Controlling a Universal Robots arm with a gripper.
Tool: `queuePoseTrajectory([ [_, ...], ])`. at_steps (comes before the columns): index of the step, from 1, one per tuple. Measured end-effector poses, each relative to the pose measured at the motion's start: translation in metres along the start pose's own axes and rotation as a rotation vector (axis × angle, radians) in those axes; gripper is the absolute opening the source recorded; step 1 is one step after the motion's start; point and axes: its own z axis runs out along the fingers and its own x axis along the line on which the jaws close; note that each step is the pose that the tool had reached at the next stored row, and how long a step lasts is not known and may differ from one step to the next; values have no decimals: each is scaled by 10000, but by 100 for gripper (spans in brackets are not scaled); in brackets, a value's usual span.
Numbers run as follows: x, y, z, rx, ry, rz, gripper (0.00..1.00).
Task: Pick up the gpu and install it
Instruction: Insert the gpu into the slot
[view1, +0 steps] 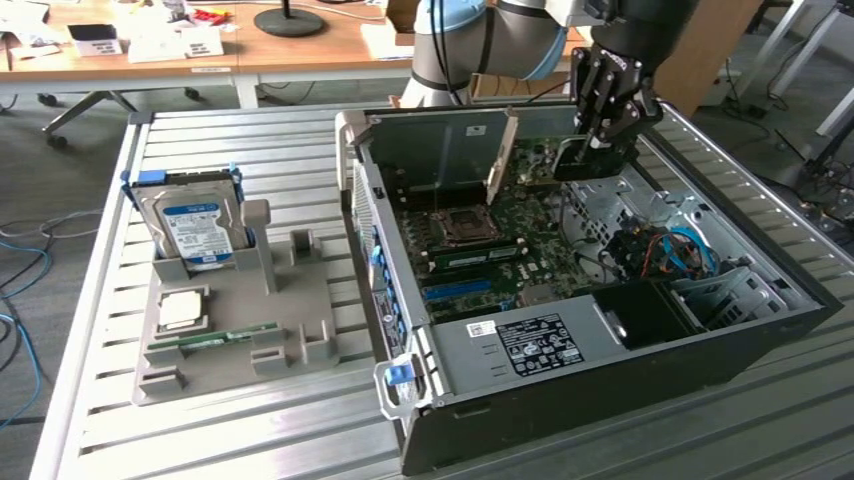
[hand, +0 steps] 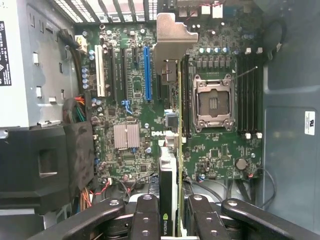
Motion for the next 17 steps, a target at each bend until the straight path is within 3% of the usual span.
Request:
queuePoseTrajectory([
  [17,17,22,56,1,-5,1,27],
])
